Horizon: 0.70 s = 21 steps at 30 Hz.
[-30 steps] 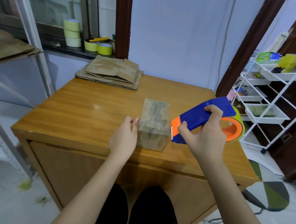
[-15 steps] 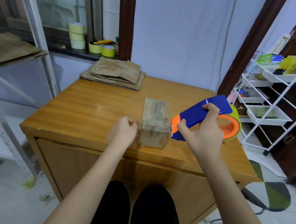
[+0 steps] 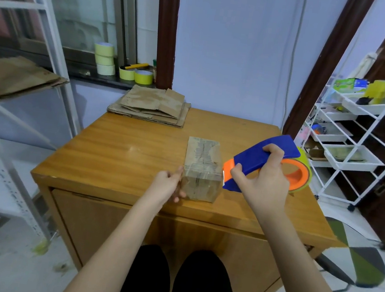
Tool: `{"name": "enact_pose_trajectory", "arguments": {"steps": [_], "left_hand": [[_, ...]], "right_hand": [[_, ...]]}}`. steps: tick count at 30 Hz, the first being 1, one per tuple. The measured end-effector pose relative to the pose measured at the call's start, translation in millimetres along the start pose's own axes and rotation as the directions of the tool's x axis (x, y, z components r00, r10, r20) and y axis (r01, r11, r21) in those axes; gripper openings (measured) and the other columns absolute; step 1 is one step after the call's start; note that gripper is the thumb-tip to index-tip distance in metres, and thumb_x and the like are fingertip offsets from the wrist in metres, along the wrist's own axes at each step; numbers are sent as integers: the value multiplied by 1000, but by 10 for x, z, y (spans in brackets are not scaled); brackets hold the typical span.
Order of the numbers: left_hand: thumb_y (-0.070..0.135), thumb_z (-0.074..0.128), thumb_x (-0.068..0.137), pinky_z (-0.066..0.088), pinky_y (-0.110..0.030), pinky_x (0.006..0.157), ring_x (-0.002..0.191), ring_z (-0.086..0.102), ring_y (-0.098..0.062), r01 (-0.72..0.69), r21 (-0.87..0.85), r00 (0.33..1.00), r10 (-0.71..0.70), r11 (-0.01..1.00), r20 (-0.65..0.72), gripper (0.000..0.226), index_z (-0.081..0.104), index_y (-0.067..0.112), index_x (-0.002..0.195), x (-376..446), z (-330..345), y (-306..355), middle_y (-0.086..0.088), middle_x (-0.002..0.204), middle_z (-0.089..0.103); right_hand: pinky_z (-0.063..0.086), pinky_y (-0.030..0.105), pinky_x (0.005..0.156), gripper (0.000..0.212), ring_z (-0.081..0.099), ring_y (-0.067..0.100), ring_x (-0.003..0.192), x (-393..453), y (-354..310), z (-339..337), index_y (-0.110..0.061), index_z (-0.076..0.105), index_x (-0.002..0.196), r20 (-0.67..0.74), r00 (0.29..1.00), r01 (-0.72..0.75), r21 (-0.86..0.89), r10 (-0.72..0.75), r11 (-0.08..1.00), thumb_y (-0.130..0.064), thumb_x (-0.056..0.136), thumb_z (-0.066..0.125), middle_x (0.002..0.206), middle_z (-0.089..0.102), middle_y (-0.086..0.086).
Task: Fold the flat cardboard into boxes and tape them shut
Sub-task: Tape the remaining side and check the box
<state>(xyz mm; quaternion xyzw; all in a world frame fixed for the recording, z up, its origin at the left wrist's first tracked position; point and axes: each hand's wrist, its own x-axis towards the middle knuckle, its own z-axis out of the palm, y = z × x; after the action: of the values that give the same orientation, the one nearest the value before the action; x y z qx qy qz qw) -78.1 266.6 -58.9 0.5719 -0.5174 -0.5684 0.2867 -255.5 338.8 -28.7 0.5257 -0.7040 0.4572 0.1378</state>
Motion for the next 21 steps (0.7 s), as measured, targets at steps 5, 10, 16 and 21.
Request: {"name": "enact_pose_trajectory", "arguments": {"steps": [5,10,16,21], "left_hand": [[24,42,101,50,-30,74,78,57,-16,-74,151,979,101,986,-176,26,57,7,115,-4,-7,-168,-4,94,65],[3,48,95,30,-30,109,136,34,-12,-395,7,916,395,919,-66,65,19,21,151,-277,128,-135,8,149,34],[0,53,93,22,-27,111,142,23,-10,-449,52,890,451,892,-62,84,3,29,153,-239,371,-284,7,156,24],[10,48,98,25,-29,112,141,27,-11,-440,69,893,445,895,-73,70,7,25,153,-212,341,-258,6,155,28]], "right_hand": [[38,29,54,57,56,25,69,3,-9,3,-6,41,120,10,1000,-4,-5,5,1000,-26,77,72,81,57,5],[34,27,53,57,55,23,70,2,4,7,-7,40,121,15,1000,-4,-14,5,1000,-28,78,71,83,56,3],[37,28,54,57,56,23,72,-16,-2,9,-7,40,121,18,1000,-20,-1,20,1000,-28,78,71,83,56,3],[33,25,51,57,54,21,73,-21,-15,-2,-8,39,123,21,1000,-21,-16,22,1000,-29,79,70,86,55,2]]}}
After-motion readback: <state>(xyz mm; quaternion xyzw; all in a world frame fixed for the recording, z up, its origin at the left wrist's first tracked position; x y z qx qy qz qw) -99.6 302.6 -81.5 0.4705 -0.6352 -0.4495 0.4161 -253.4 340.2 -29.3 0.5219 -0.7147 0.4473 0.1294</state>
